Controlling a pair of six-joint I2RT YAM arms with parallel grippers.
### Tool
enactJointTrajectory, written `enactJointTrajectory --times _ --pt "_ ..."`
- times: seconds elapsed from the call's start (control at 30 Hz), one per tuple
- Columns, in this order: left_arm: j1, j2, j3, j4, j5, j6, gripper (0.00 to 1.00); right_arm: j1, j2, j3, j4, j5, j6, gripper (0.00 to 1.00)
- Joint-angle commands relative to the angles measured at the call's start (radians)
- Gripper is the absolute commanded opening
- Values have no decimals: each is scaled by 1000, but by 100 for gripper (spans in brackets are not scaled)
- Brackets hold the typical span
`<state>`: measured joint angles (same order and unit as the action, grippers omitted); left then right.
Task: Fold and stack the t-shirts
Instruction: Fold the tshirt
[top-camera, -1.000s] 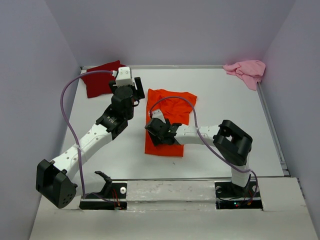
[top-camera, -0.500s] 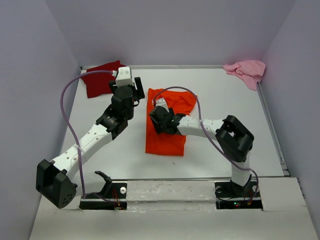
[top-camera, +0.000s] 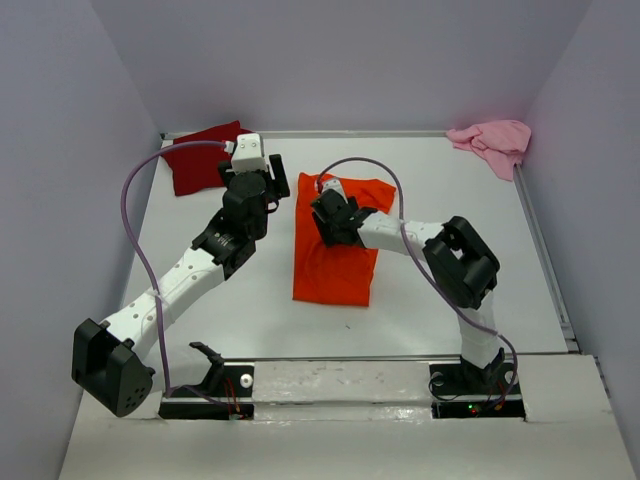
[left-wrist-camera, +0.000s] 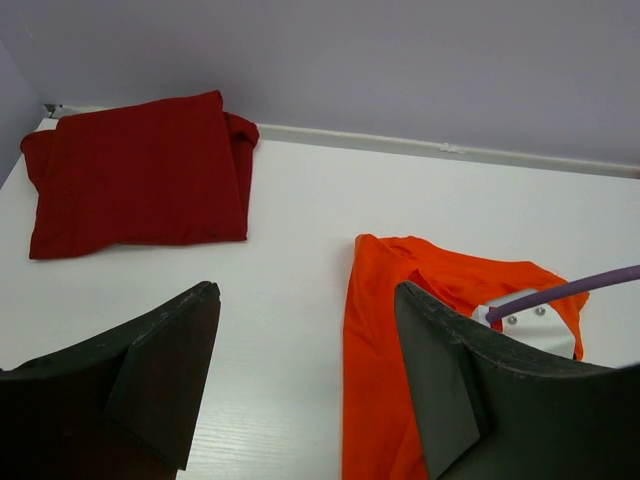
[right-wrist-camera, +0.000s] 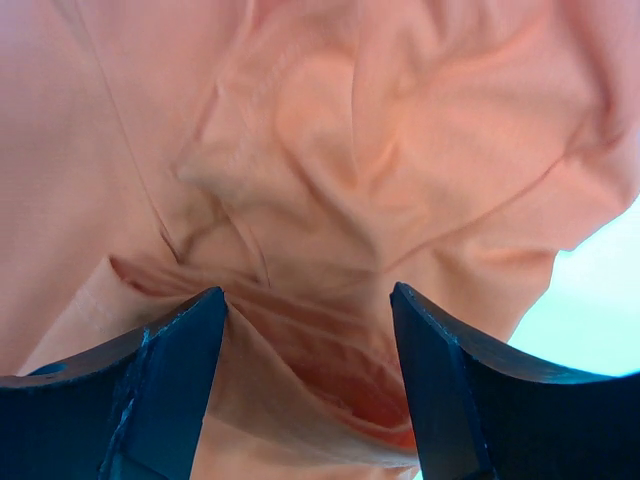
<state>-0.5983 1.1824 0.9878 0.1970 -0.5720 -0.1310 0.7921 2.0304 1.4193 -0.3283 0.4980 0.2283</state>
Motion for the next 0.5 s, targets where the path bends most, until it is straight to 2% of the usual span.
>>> enactJointTrajectory --times 0.0,0.3,0.47 --pt "6 -20 20 36 0 7 80 -10 20 92 58 22 -81 73" --pt "5 -13 23 33 9 4 80 -21 31 207 52 -1 -142 73" --pt "6 -6 25 21 9 -2 80 -21 -85 130 37 -33 -90 72"
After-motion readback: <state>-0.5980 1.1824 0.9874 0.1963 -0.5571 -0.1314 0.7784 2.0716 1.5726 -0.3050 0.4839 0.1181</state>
